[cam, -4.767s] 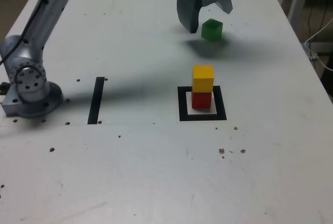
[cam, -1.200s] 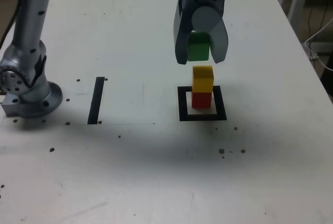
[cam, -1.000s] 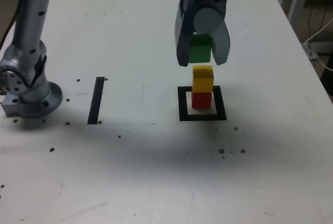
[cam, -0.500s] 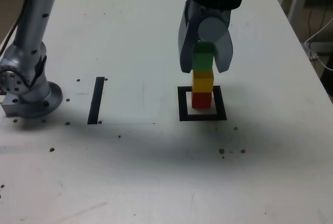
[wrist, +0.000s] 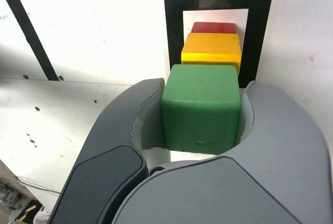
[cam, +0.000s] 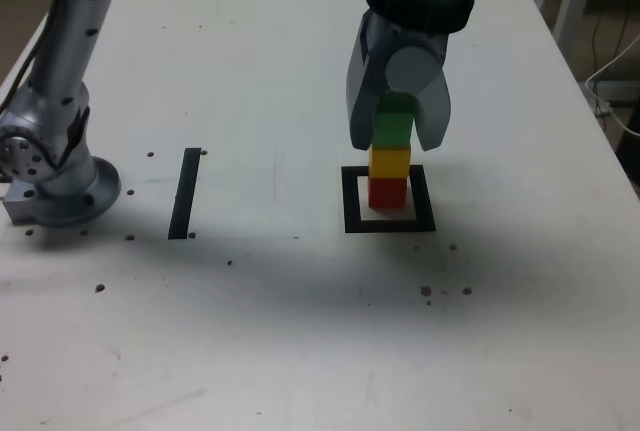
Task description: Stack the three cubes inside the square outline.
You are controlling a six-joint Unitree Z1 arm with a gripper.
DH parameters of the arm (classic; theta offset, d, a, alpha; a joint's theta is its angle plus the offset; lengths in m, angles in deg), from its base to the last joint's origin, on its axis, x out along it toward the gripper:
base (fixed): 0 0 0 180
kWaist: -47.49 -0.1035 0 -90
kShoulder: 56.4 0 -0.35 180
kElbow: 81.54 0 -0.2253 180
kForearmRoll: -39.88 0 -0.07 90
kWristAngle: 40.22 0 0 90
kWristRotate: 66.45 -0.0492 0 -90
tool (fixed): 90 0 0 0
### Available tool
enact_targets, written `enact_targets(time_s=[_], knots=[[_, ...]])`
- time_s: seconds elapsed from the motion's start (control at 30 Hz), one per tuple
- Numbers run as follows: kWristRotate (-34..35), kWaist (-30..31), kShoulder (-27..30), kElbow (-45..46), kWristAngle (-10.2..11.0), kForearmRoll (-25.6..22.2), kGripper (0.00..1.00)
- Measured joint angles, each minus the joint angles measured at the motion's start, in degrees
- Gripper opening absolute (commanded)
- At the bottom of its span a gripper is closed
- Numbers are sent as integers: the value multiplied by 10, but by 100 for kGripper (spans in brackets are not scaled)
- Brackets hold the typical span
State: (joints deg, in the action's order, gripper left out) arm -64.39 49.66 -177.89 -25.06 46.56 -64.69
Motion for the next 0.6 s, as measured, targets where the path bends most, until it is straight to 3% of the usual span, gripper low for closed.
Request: enact_targets(time_s=[0.27,0.33,0.5,0.6], knots=[[-5,-3,-3,5,0,4,35],[-7,-4,-5,7,0,6,44],[-13,-6,-6,10,1,10,75],[-17,-7,-6,13,1,13,83]])
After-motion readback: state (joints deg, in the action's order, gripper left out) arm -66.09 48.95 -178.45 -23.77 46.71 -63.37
